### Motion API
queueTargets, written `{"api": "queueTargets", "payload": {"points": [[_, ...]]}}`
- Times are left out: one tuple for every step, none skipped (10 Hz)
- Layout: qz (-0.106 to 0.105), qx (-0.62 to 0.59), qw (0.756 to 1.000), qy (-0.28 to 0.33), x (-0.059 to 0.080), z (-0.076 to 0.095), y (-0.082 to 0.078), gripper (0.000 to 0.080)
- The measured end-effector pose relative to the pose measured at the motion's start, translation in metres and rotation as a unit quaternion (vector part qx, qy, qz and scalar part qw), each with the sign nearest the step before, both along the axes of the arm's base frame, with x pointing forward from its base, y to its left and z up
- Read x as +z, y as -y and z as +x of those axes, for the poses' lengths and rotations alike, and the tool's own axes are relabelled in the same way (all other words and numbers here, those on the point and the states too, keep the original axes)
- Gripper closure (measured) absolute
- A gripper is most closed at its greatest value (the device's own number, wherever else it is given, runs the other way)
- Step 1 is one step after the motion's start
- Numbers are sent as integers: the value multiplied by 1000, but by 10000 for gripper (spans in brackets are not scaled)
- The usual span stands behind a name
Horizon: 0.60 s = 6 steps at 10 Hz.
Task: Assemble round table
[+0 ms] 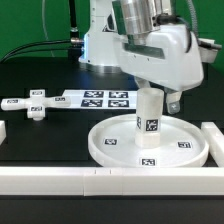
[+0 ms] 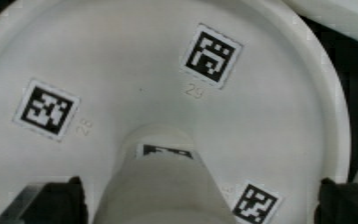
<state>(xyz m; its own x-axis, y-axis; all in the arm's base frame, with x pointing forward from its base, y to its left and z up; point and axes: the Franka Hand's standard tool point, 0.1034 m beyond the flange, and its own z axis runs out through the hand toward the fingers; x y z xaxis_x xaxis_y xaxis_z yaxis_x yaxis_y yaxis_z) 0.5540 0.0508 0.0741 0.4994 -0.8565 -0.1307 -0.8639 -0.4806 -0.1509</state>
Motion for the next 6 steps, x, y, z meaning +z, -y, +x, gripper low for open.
{"api": "queueTargets", "payload": {"points": [[-10, 57, 998, 11, 1, 2, 1, 151], [-16, 101, 995, 19, 2, 2, 2, 151], [-27, 169, 985, 31, 2, 3, 3, 151], [-40, 219, 974, 35, 3, 4, -1, 151], [-45, 267, 962, 41, 3, 4, -3, 151], [-47, 300, 952, 47, 3, 3, -2, 151]]}}
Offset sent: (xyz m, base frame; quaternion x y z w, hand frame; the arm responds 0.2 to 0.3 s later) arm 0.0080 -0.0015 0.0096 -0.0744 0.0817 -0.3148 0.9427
